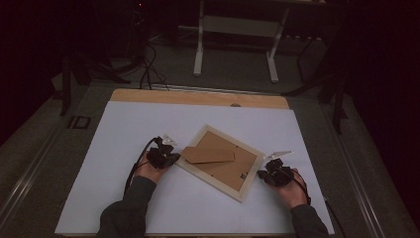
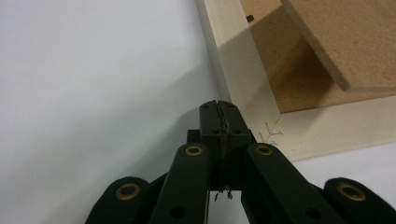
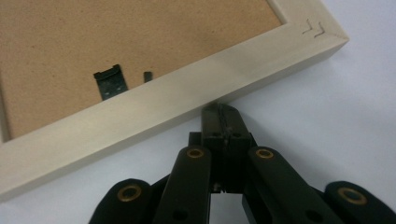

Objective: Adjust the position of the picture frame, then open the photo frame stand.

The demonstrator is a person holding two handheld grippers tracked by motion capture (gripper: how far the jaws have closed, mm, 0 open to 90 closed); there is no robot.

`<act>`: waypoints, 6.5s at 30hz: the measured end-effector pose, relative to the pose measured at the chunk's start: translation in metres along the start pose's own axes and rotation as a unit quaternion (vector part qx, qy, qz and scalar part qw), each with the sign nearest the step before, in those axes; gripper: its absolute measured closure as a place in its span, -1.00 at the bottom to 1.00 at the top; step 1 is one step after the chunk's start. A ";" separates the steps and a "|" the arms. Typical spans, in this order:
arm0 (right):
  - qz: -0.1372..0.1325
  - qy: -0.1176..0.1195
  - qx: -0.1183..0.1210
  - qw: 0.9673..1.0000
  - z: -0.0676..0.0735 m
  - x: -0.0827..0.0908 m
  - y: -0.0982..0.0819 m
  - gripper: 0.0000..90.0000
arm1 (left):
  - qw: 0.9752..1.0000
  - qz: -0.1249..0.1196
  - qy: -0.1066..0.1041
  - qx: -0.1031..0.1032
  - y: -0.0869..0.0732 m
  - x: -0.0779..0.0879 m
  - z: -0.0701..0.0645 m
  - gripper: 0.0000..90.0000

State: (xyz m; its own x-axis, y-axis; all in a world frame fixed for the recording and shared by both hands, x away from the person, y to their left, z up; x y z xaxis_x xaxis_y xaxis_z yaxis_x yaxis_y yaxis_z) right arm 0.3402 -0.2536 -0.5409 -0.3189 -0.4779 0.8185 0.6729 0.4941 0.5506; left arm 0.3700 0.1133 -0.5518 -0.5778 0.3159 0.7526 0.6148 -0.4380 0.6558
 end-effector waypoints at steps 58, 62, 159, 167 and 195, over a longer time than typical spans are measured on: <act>-0.012 -0.001 0.001 1.000 0.010 -0.016 0.019 1.00 | 0.998 0.003 0.000 0.061 -0.039 0.032 -0.014 1.00; -0.014 0.002 0.000 1.000 0.008 -0.019 0.022 1.00 | 0.998 0.002 -0.001 0.064 -0.040 0.032 -0.013 1.00; -0.105 -0.011 -0.032 0.994 -0.008 -0.008 0.026 0.76 | 0.988 -0.107 -0.023 0.107 -0.026 0.079 0.020 0.25; -0.108 -0.011 -0.034 0.994 -0.009 -0.007 0.025 0.71 | 0.993 -0.078 -0.020 0.087 -0.003 0.078 0.014 0.23; -0.109 -0.002 -0.038 0.993 -0.009 -0.011 0.023 0.63 | 0.999 0.010 -0.032 0.003 0.055 0.033 -0.004 -0.14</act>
State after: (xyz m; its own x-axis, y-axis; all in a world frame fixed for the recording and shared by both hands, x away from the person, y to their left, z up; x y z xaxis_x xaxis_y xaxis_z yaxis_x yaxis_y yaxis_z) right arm 0.3650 -0.2442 -0.5386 -0.4649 -0.5638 0.6827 0.6369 0.3227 0.7001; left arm 0.3830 0.0966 -0.4910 -0.5296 0.3597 0.7682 0.6297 -0.4401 0.6402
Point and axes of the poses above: each handheld gripper's, and its own axes: x roughly backward along the jaws, y roughly out of its top, z roughly to its left, the point moved 3 cm from there along -x, roughly forward along the jaws, and after that the axes turned 10 degrees about y, right-handed, at the moved point
